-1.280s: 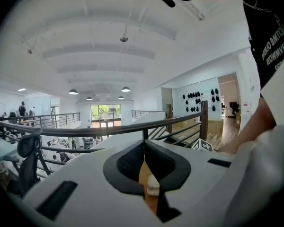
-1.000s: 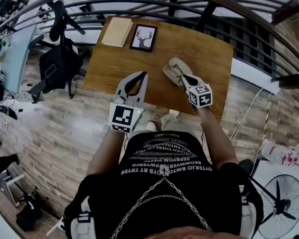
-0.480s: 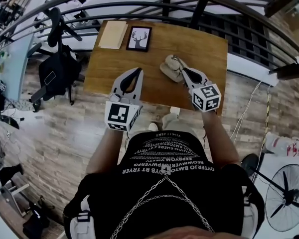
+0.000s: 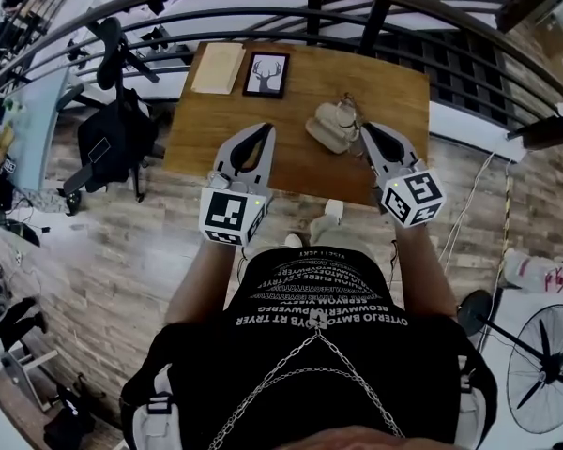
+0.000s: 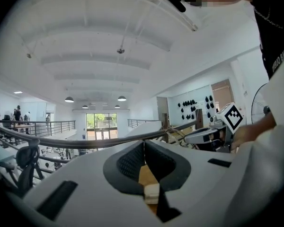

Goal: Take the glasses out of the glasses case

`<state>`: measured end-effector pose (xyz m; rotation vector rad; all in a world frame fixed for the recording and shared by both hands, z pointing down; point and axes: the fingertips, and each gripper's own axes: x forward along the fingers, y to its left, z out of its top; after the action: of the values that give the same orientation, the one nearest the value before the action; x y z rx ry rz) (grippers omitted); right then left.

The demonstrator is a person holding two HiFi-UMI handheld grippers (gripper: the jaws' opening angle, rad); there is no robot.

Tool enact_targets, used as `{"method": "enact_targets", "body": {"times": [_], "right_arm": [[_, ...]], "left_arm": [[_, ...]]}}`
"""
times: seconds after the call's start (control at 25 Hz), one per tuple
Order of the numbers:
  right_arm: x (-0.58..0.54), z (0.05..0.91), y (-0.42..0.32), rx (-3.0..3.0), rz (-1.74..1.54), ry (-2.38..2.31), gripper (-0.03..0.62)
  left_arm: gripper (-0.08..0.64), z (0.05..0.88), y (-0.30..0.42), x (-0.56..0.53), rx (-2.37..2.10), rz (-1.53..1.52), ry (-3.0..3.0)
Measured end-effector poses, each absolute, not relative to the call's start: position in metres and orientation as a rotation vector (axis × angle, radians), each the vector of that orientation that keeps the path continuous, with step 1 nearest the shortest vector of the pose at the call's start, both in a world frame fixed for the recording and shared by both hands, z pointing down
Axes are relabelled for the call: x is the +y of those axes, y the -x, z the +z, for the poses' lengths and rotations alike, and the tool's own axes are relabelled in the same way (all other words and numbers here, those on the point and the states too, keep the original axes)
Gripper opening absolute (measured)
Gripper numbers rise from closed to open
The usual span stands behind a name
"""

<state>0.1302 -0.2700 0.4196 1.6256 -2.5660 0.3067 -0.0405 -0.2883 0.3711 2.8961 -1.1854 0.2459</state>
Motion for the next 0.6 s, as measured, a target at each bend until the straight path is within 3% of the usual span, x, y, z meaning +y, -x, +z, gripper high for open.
{"method": "enact_targets", "body": {"times": [0.6], "right_arm": [[-0.229, 0.359, -0.115, -2.582, 0.078, -1.673, 0.028]], "left_arm": [[0.028, 0.342, 0.046, -0.262, -1.153, 0.154, -2.956]]}}
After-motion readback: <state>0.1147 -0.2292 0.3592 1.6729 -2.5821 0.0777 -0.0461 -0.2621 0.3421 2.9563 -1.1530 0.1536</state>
